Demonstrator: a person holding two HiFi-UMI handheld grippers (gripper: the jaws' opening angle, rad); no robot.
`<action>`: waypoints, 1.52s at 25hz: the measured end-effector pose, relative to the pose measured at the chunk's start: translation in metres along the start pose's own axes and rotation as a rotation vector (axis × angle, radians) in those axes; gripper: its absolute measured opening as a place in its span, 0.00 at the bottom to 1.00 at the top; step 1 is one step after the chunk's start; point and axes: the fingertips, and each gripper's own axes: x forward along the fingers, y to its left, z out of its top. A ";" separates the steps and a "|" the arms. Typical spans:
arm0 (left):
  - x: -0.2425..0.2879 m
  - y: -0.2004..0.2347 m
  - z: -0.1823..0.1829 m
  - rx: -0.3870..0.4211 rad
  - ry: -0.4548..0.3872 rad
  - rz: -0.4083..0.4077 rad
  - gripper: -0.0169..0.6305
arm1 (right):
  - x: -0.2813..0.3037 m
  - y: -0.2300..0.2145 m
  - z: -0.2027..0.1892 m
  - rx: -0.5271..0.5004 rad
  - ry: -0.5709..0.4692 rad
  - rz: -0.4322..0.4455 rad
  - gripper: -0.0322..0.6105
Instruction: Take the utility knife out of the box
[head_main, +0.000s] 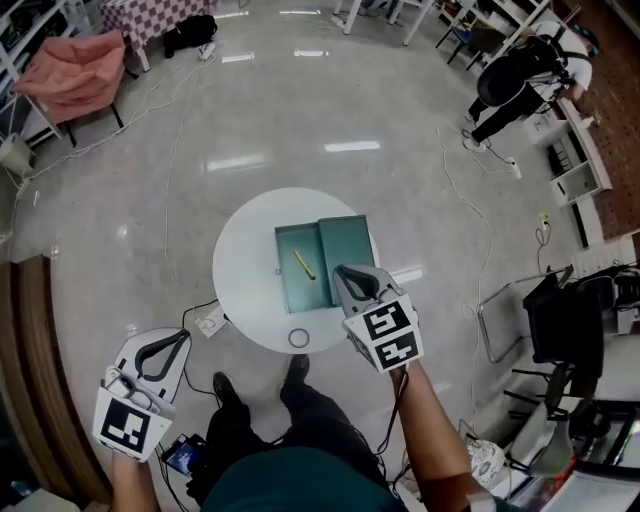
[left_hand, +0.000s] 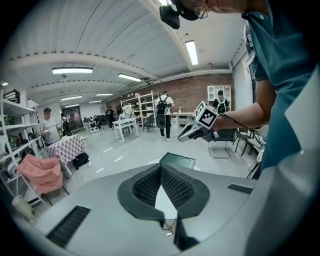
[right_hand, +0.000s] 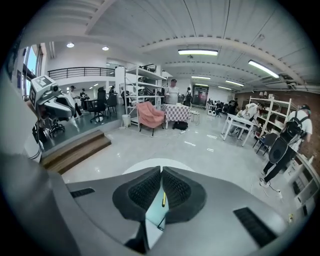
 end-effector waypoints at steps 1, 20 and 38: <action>0.002 0.001 -0.003 -0.006 0.002 0.000 0.06 | 0.007 0.000 -0.004 -0.001 0.010 0.005 0.11; 0.043 0.021 -0.095 -0.124 0.047 -0.005 0.06 | 0.148 0.007 -0.082 -0.149 0.237 0.073 0.11; 0.065 0.050 -0.178 -0.271 0.050 0.029 0.05 | 0.257 0.026 -0.160 -0.321 0.532 0.137 0.11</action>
